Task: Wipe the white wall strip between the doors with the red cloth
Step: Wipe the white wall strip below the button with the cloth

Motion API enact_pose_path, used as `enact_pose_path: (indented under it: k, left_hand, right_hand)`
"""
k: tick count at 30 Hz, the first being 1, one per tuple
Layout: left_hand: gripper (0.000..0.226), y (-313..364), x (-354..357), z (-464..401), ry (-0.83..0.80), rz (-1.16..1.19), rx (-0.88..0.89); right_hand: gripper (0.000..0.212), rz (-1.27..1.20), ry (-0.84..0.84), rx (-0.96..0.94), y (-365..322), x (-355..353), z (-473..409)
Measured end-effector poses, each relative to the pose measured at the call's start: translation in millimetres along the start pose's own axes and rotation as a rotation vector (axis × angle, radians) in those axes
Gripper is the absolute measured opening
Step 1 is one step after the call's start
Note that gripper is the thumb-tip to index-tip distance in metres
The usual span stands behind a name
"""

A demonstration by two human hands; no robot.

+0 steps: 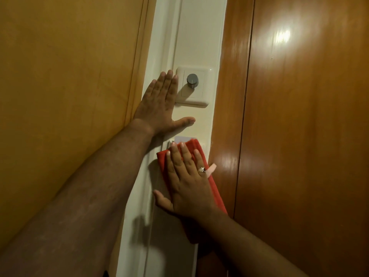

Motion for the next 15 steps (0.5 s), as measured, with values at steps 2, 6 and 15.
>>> enact_pose_path:
  k: [2, 6, 15]
  left_hand:
    - [0.118, 0, 0, 0, 0.004, -0.005, 0.008]
    - [0.117, -1, -1, 1, -0.003, 0.003, -0.001]
    - [0.12, -3, 2, 0, -0.02, 0.013, -0.008]
  right_hand:
    - [0.083, 0.023, -0.031, -0.152, 5, -2, -6]
    - [0.08, 0.021, -0.001, -0.067, 12, -2, -5]
    - [0.087, -0.046, 0.105, 0.391, -15, 5, -12]
Point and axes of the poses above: each hand's wrist, its own z-axis away from the middle knuckle, its own x-axis out of the palm, y = z × x, the point moved 4 cm from there along -z, towards the middle knuckle, and after that the axes turned 8 degrees about y, right-handed, at the moved point
